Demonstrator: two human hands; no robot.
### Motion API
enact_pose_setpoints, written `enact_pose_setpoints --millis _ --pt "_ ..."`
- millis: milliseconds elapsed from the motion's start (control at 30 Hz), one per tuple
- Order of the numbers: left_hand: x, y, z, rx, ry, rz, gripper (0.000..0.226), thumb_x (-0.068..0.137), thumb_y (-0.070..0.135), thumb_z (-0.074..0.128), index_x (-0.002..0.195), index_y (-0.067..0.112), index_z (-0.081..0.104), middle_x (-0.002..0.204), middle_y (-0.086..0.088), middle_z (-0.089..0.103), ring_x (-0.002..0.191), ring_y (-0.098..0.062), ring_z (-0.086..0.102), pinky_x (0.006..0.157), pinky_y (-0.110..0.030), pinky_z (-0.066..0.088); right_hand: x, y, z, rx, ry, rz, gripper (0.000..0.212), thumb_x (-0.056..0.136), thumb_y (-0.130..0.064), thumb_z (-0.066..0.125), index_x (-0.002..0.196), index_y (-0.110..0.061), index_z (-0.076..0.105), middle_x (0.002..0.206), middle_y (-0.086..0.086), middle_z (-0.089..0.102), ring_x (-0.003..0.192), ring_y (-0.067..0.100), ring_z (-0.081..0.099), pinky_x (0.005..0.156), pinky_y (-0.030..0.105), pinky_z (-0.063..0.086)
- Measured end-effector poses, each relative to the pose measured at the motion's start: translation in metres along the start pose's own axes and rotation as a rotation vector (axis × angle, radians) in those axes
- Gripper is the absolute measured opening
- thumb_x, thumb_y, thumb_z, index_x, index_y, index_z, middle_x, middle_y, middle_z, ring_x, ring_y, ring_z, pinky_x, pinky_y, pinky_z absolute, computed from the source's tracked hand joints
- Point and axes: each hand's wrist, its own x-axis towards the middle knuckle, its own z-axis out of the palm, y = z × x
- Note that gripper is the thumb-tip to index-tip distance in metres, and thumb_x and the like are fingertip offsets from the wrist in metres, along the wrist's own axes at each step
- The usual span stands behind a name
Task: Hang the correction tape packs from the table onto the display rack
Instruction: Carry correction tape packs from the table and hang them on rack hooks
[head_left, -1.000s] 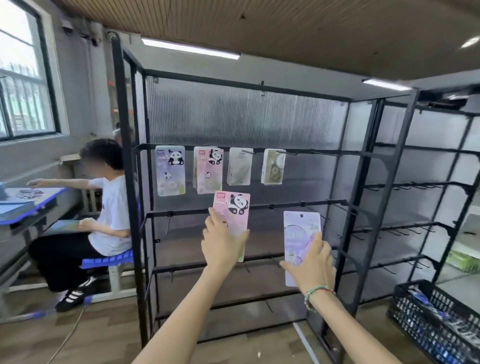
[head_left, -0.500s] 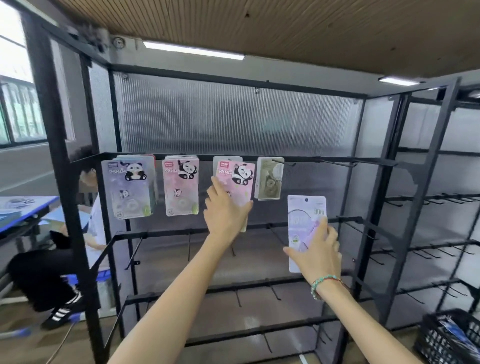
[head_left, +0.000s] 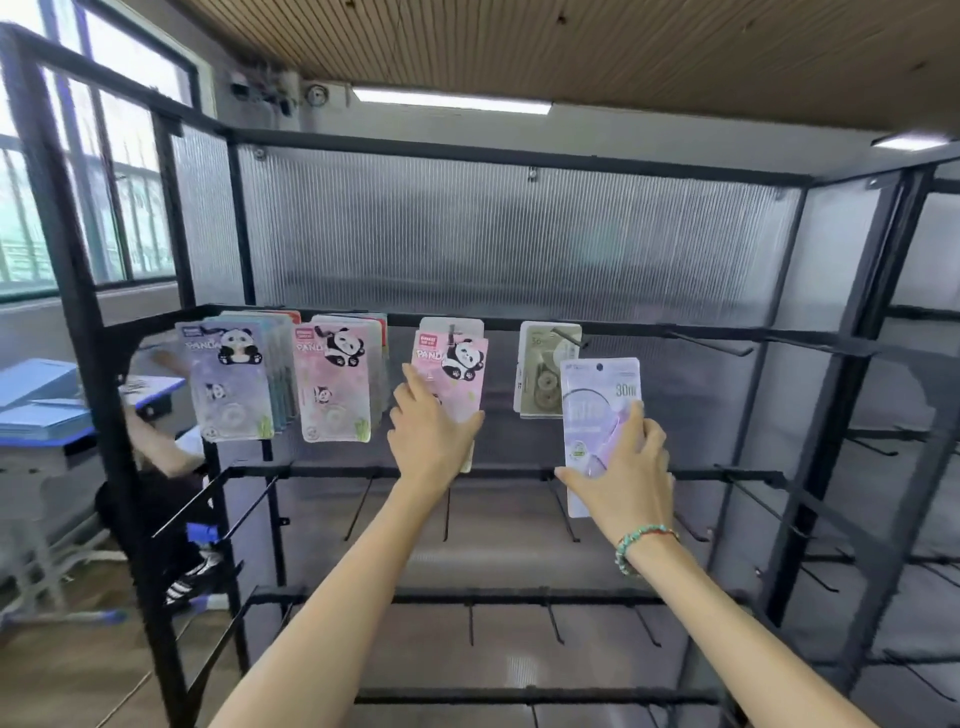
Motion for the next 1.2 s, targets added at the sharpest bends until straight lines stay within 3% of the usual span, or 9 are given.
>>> enact_pose_setpoints --millis 433,700,767,900,1200 --pt "0.009 0.002 0.025 -0.013 0.067 -0.03 0.111 0.077 0.047 0.074 0.152 0.004 0.005 0.139 -0.019 0.035 0.124 -0.039 0.042 0.092 -0.052 0.045 0.037 0.002 0.005 0.004 0.004 -0.125 0.109 0.066 -0.047 0.081 0.145 -0.017 0.013 0.141 0.009 0.029 0.124 0.031 0.04 0.098 0.045 0.038" --pt "0.015 0.004 0.039 -0.041 0.123 -0.052 0.113 0.075 0.046 0.076 0.152 0.005 0.004 0.14 -0.019 0.034 0.124 -0.039 0.042 0.092 -0.054 0.045 0.05 0.009 0.011 0.0 -0.081 -0.173 0.106 0.066 -0.049 0.081 0.143 -0.017 0.015 0.135 0.008 0.032 0.119 0.03 0.043 0.093 0.044 0.043" --pt "0.017 0.002 0.043 -0.055 0.132 -0.051 0.113 0.076 0.045 0.076 0.152 0.006 0.004 0.141 -0.018 0.033 0.125 -0.038 0.041 0.092 -0.055 0.045 0.056 0.012 0.018 0.019 -0.093 -0.165 0.111 0.065 -0.048 0.081 0.145 -0.016 0.012 0.136 0.009 0.031 0.119 0.031 0.043 0.091 0.045 0.046" --pt "0.027 -0.005 0.051 -0.087 0.135 -0.032 0.113 0.077 0.041 0.077 0.153 0.007 0.0 0.151 -0.017 0.025 0.134 -0.037 0.033 0.099 -0.056 0.042 0.067 0.009 0.037 -0.007 -0.11 -0.133 0.129 0.067 -0.052 0.079 0.15 -0.014 -0.011 0.143 0.01 0.022 0.122 0.03 0.039 0.087 0.042 0.048" --pt "0.074 -0.014 0.081 -0.152 0.115 -0.011 0.114 0.077 0.038 0.079 0.153 0.008 -0.001 0.156 -0.016 0.019 0.142 -0.033 0.025 0.108 -0.053 0.035 0.116 -0.001 0.09 -0.121 -0.064 -0.064 0.131 0.066 -0.06 0.076 0.149 -0.011 -0.013 0.139 0.011 0.025 0.117 0.028 0.042 0.074 0.037 0.051"
